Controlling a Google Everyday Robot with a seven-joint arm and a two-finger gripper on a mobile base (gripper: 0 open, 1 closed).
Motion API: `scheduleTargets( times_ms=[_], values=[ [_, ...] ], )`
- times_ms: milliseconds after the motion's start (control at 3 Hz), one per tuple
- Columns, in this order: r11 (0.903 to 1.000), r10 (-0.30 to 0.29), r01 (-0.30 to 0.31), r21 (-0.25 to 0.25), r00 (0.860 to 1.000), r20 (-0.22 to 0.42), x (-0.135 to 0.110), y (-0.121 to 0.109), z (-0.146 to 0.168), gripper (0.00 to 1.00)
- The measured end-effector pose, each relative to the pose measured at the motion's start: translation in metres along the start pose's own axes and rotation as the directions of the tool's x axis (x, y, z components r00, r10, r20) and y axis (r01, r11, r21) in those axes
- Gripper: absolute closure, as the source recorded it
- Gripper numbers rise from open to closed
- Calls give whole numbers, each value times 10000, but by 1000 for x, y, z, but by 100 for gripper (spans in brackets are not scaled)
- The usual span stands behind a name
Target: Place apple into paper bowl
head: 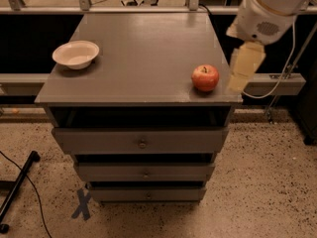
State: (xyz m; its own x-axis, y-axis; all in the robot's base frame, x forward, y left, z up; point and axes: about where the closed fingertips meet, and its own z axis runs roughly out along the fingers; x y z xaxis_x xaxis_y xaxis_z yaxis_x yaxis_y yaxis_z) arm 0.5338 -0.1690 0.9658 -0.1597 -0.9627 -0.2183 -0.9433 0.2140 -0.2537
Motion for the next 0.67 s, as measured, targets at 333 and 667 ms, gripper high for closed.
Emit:
scheduleTargets(
  times_ms=[333,667],
  values=[
    [9997,-98,103,-215,9997,234,-26,-38,25,0],
    [9978,-319,324,-578,9994,106,-44,-49,52,0]
  ],
)
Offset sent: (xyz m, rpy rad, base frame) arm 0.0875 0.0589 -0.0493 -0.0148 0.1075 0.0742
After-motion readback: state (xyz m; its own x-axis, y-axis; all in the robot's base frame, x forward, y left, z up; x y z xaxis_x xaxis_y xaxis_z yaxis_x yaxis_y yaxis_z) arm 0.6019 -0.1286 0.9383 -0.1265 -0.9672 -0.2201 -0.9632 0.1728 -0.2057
